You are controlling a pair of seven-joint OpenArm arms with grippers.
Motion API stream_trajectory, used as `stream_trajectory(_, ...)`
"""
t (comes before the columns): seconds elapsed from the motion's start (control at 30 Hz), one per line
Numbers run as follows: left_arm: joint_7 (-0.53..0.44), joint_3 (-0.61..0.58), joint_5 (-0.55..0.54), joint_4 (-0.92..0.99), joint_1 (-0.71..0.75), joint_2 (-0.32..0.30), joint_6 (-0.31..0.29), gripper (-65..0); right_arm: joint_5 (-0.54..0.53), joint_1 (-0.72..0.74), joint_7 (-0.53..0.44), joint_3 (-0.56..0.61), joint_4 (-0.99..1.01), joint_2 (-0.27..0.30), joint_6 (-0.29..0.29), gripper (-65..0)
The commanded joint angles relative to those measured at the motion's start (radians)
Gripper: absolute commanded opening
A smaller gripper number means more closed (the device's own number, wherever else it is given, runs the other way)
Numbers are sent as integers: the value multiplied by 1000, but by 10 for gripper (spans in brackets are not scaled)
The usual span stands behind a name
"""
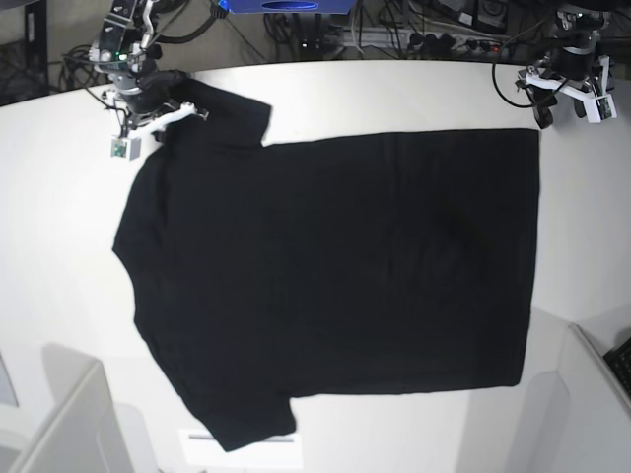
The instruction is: Fold the T-shirt properly
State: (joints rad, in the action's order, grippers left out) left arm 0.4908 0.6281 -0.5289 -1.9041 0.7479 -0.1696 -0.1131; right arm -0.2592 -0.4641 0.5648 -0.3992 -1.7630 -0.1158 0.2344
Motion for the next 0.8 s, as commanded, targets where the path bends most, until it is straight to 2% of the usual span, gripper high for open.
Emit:
stream_trajectory(0.0, -17, 11, -4, -19, 12, -9, -3, -217, -1, -5, -4, -4, -13, 5, 0, -650)
stream_trajectory(0.17, -19, 52, -3, -45, 12, -9, -3, -222, -1, -5, -4, -4, -13, 6, 0, -650)
stream_trajectory(0.2, -19, 65, -3, -45, 9, -9, -3, -242, -1, -5, -4, -4, -13, 6, 0, -650)
stream_trajectory(0.23, -19, 85, -3, -47, 8, -9, -3, -290, -1, -5, -4, -4, -13, 8, 0, -650)
stream_trajectory(0.37, -19, 144, -4, -45, -20, -9, -4, -556, -1, -5, -4, -4, -11, 20, 0, -650)
stream_trajectory(0.43, -14, 155, -4, -47, -21, -9, -4, -650, -1, -5, -4, -4, -11, 20, 0, -650)
stream_trajectory(0.67, -10, 152, -10, -42, -26, 11, -4, -650, -5, -3, -4, -57, -15, 12, 0, -650)
stream_trajectory(0.77, -10, 160, -72, -39, -28, 15, -4, -650, -5, -3, -4, -57, -15, 14, 0, -650)
